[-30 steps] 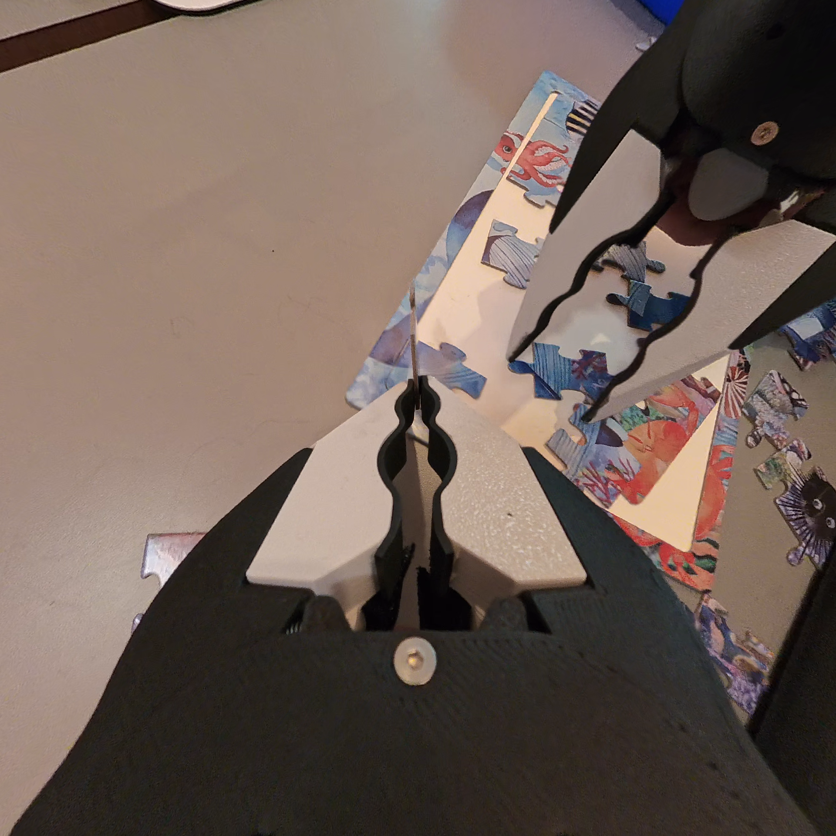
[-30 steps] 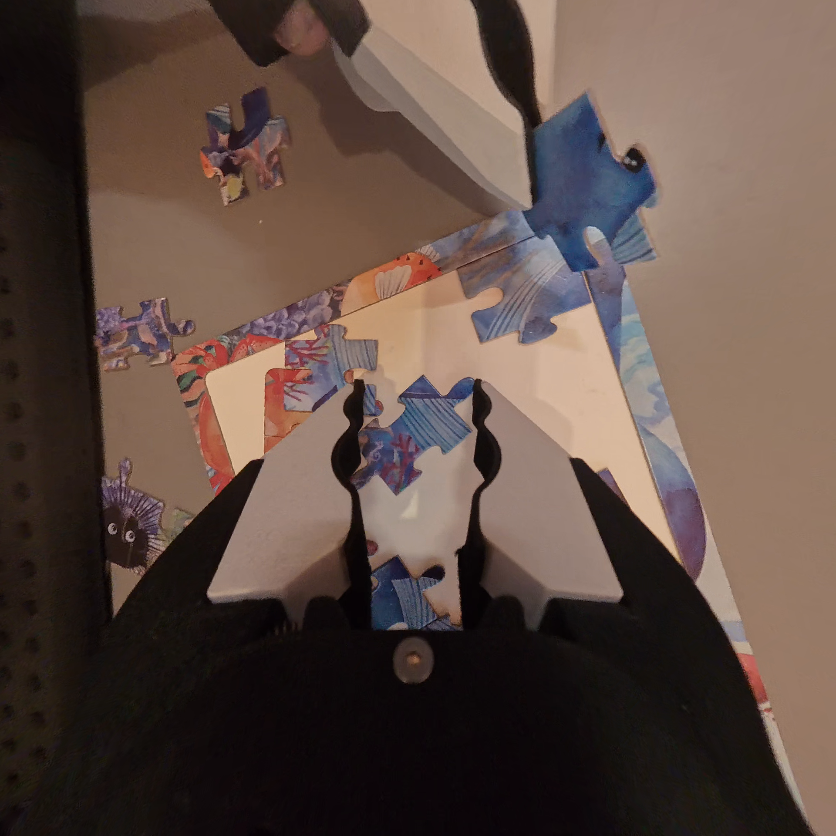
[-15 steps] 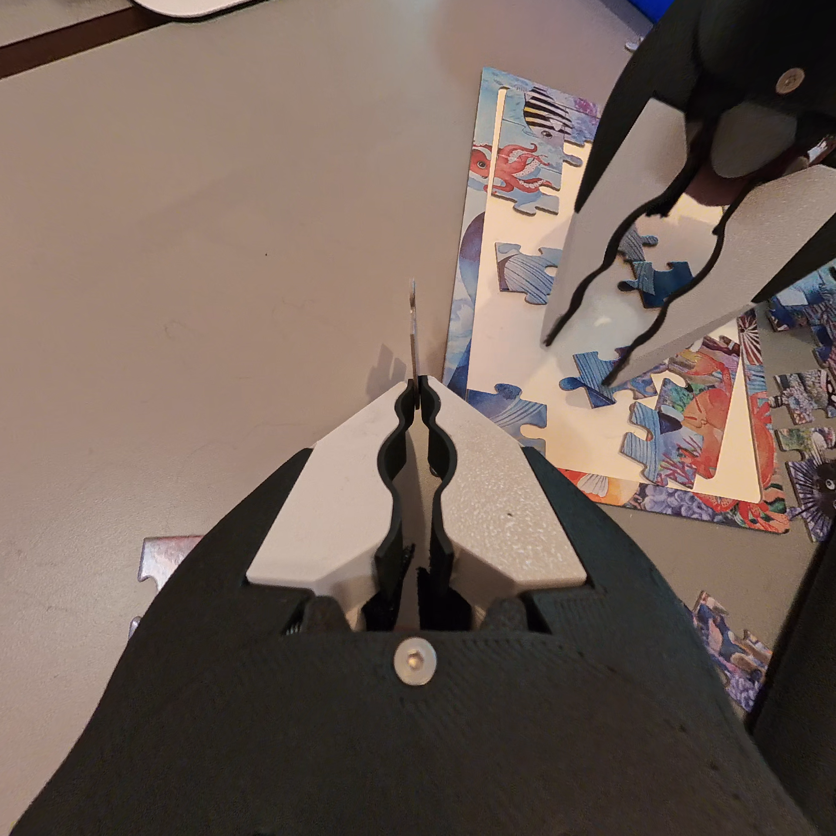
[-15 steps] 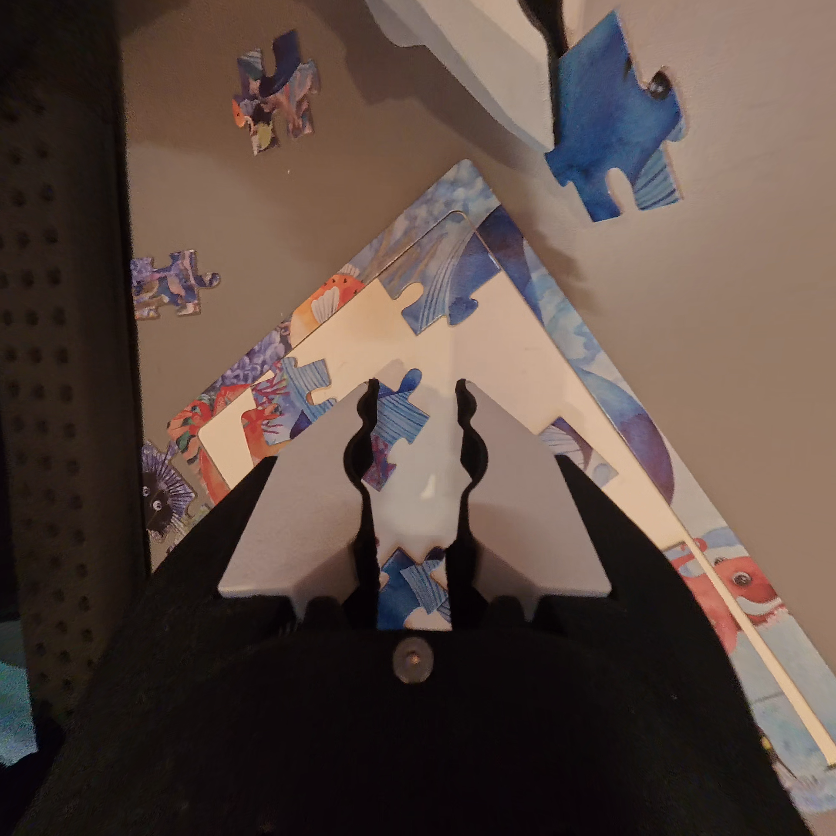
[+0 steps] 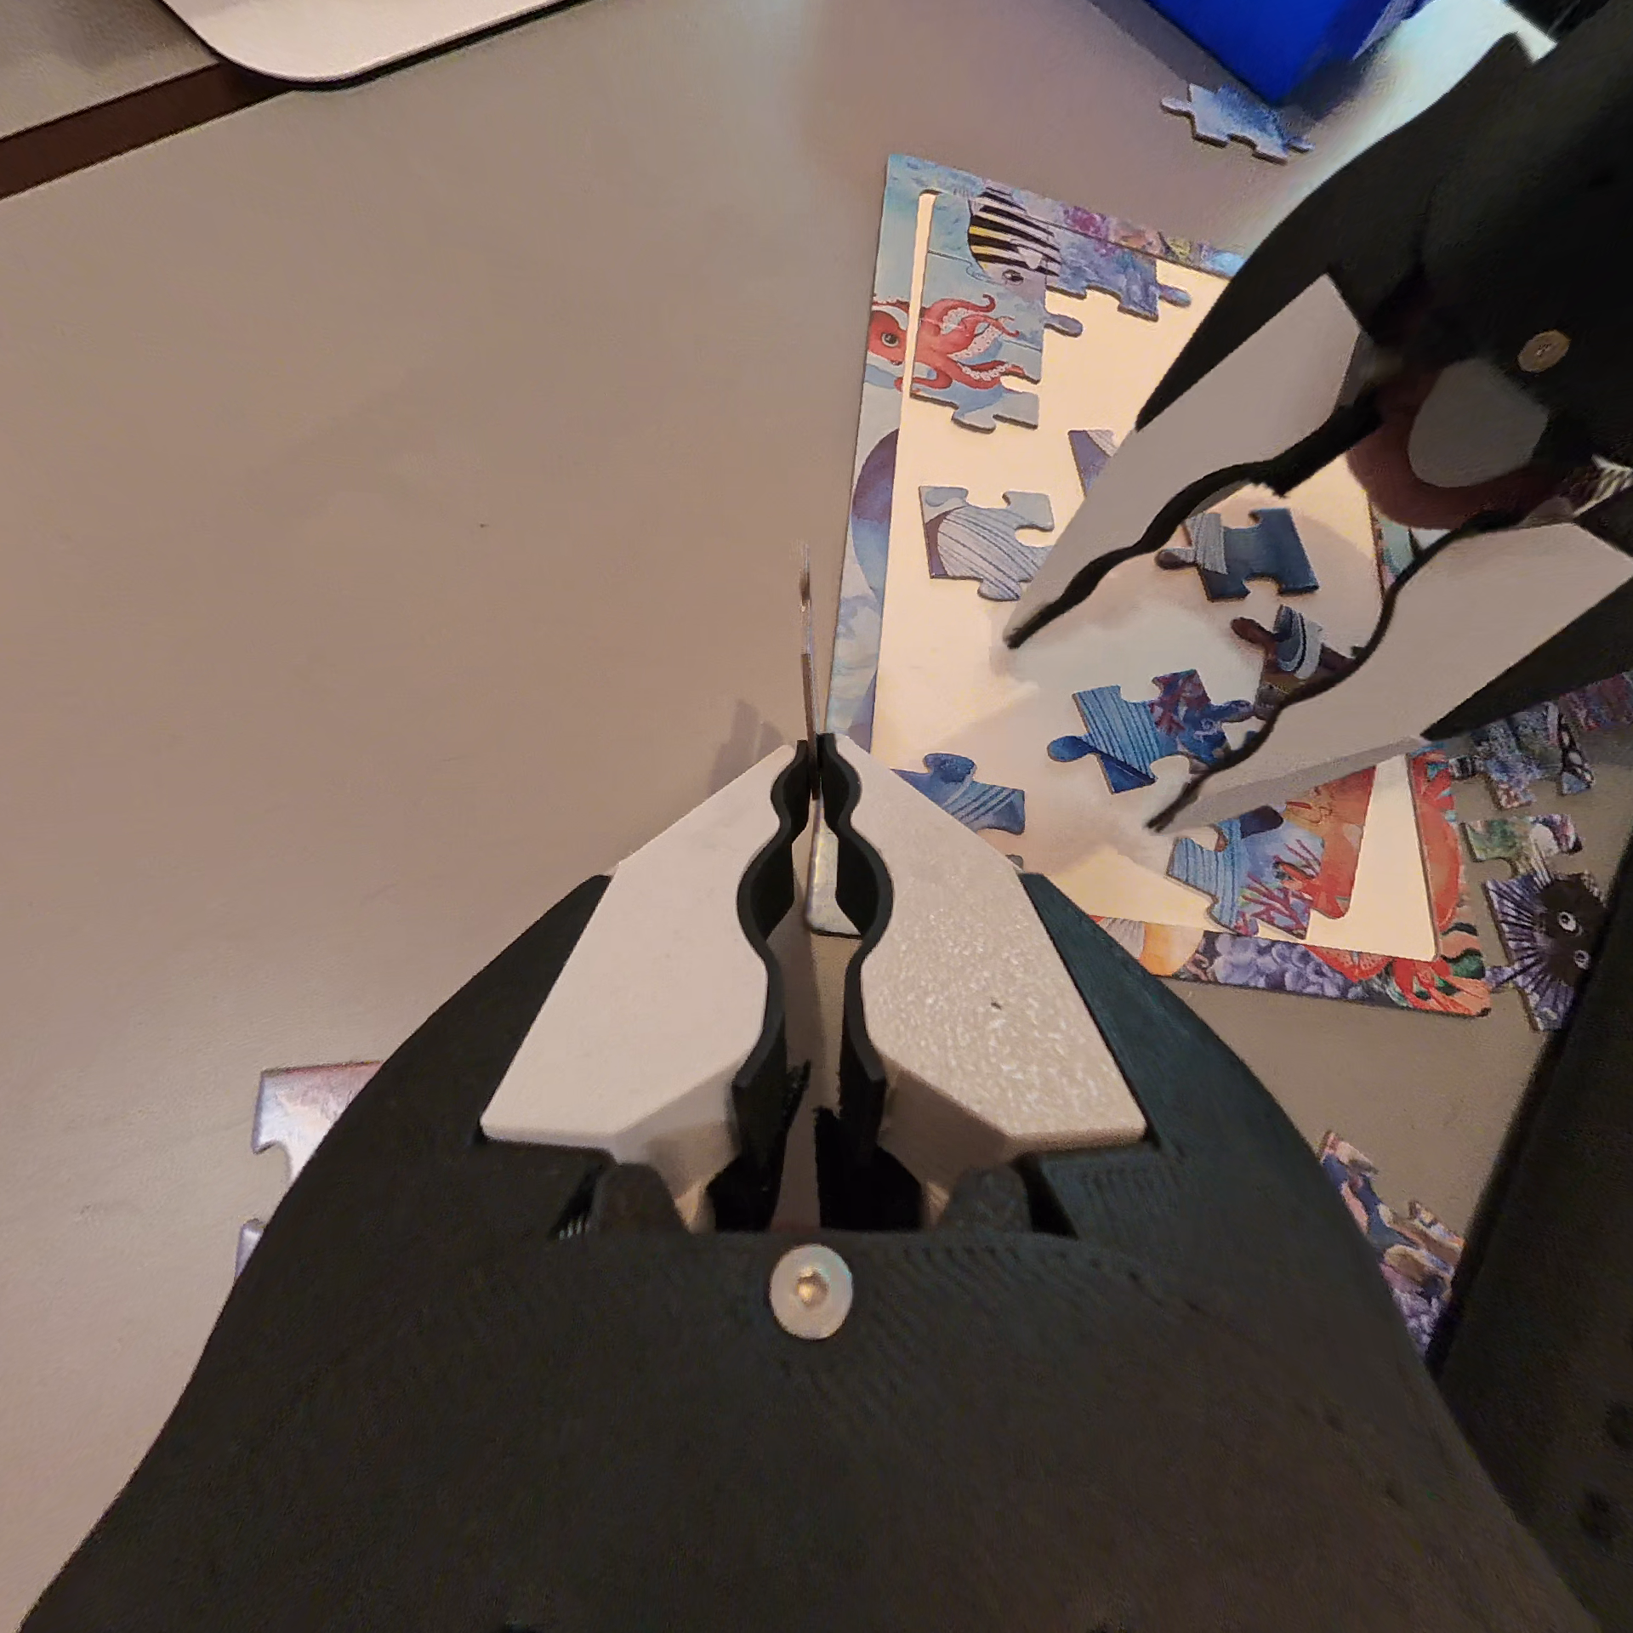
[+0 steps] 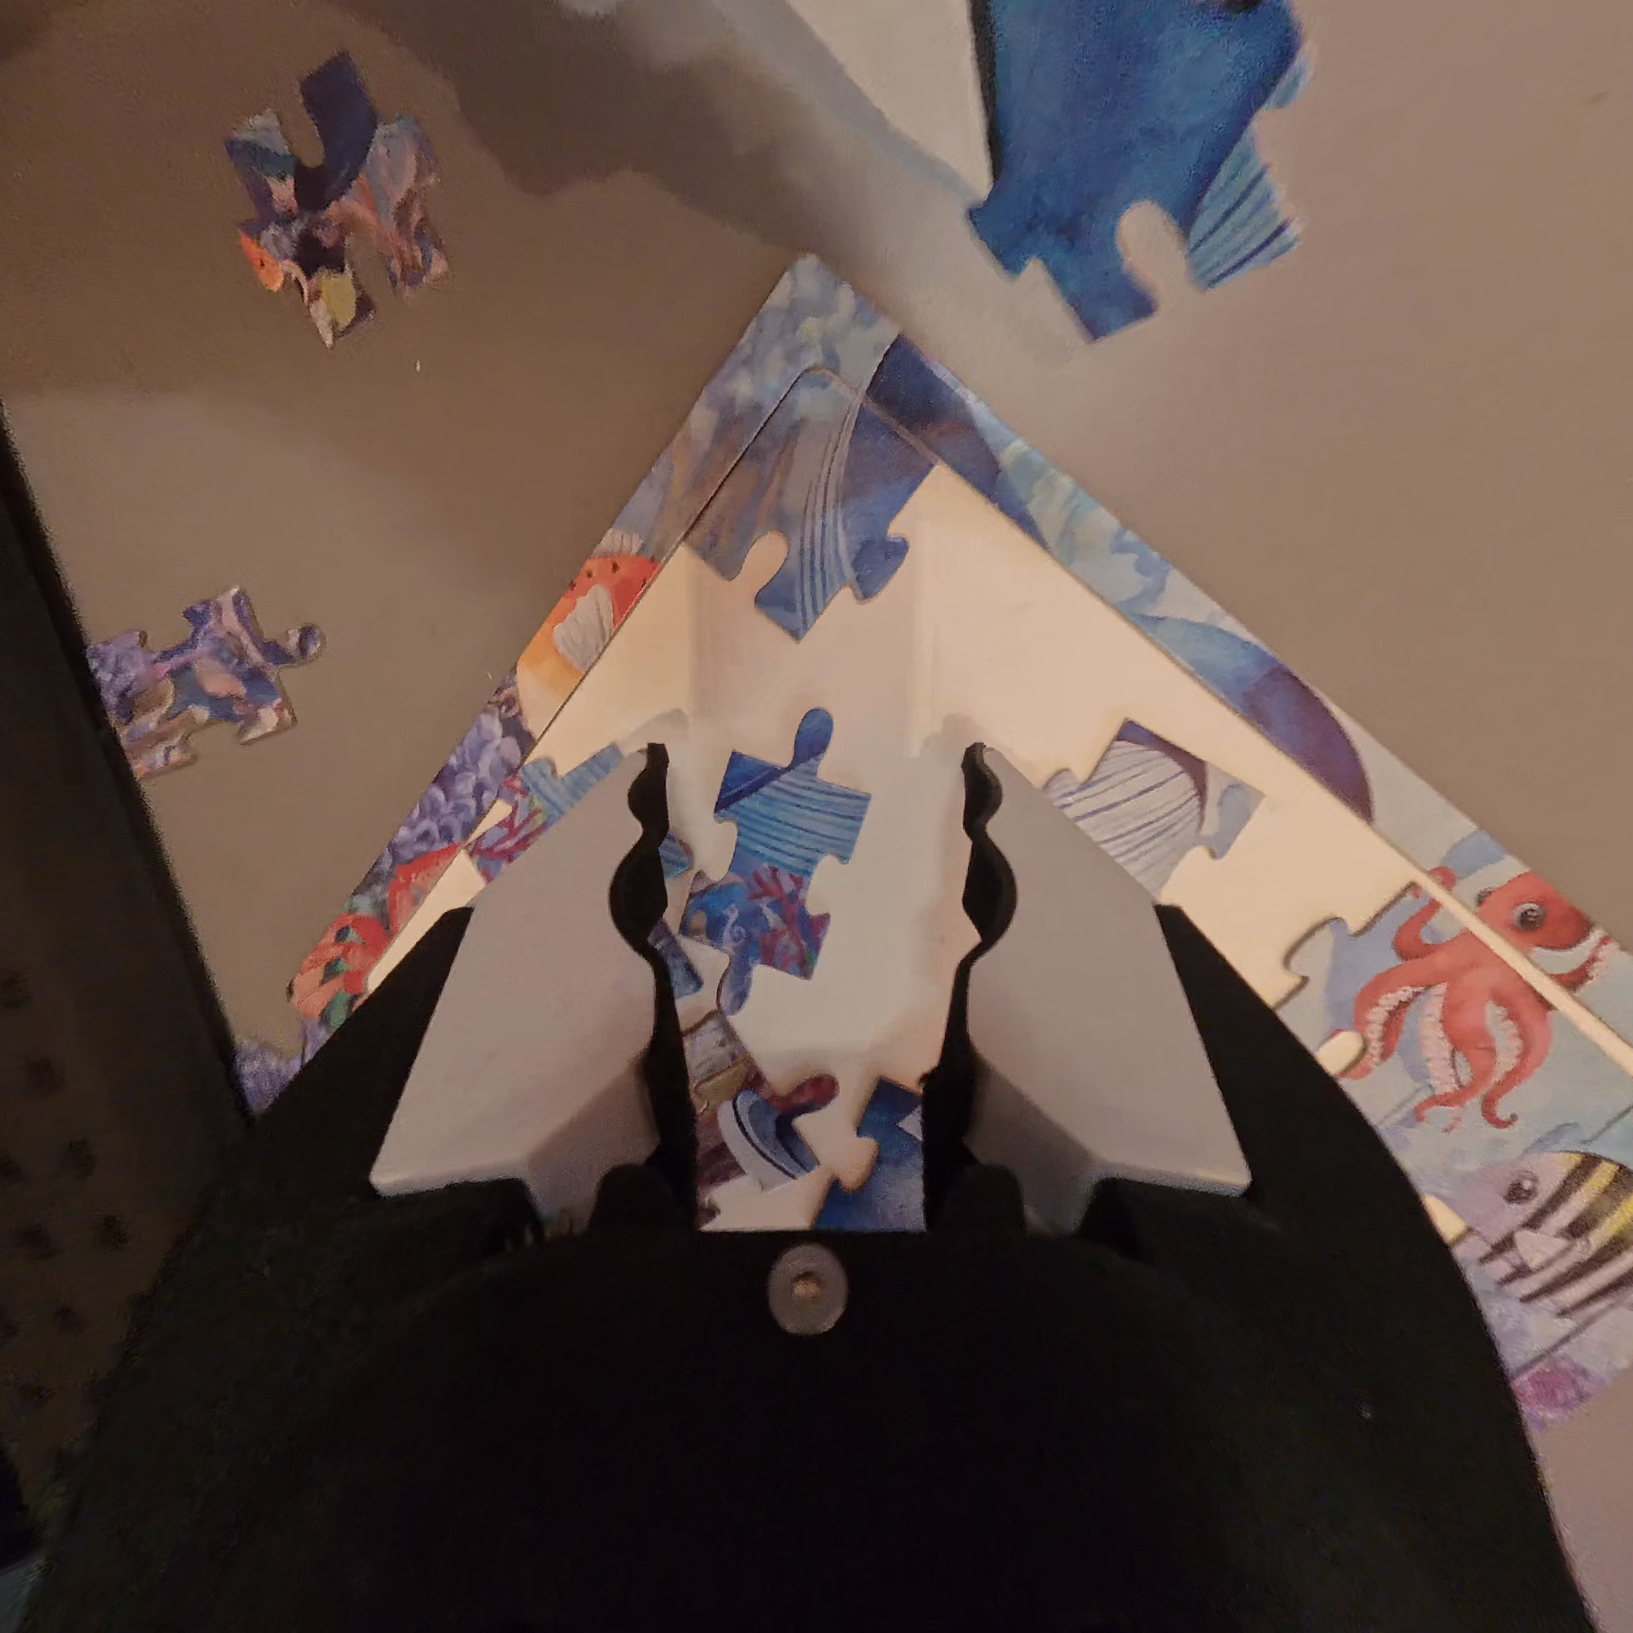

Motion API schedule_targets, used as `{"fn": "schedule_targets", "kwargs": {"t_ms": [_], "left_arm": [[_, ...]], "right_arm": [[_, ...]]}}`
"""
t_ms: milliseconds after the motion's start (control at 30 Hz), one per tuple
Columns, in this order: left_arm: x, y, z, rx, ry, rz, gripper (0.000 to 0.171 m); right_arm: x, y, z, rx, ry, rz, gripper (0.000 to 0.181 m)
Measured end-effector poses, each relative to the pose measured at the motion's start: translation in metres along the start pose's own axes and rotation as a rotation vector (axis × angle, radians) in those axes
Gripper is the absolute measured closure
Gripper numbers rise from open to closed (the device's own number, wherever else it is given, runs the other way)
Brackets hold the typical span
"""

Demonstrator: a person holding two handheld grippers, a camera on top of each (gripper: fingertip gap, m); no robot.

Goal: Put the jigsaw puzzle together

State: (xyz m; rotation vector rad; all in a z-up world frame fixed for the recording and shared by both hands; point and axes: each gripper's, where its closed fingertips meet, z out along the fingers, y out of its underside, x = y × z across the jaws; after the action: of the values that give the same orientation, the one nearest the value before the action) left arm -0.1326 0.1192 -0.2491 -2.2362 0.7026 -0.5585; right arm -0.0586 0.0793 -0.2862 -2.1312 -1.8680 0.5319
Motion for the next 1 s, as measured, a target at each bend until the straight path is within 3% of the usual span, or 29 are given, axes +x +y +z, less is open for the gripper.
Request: {"fn": "schedule_targets", "kwargs": {"t_ms": [233, 500, 600, 667, 767, 967, 1000], "left_arm": [[0.011, 0.005, 0.006, -0.036, 0.021, 0.036, 0.171], [0.006, -0.002, -0.003, 0.001, 0.006, 0.02, 0.171], [0.005, -0.002, -0.004, 0.003, 0.006, 0.017, 0.171], [0.004, -0.001, -0.003, -0.002, 0.006, 0.018, 0.171], [0.003, 0.0, -0.005, -0.005, 0.0, 0.019, 0.171], [-0.001, -0.002, -0.008, 0.009, -0.005, 0.005, 0.171], [-0.001, -0.001, -0.008, 0.008, -0.005, 0.006, 0.171]], "right_arm": [[0.007, 0.009, -0.004, -0.003, 0.167, 0.039, 0.121], [0.005, 0.008, -0.002, 0.066, 0.114, 0.06, 0.16], [0.004, 0.009, -0.004, 0.077, 0.09, 0.077, 0.156], [0.009, 0.014, -0.006, 0.063, 0.11, 0.104, 0.129], [0.01, 0.018, -0.006, 0.051, 0.141, 0.116, 0.115], [0.01, 0.017, -0.007, 0.076, 0.155, 0.108, 0.124], [0.01, 0.017, -0.007, 0.081, 0.152, 0.101, 0.139]]}}
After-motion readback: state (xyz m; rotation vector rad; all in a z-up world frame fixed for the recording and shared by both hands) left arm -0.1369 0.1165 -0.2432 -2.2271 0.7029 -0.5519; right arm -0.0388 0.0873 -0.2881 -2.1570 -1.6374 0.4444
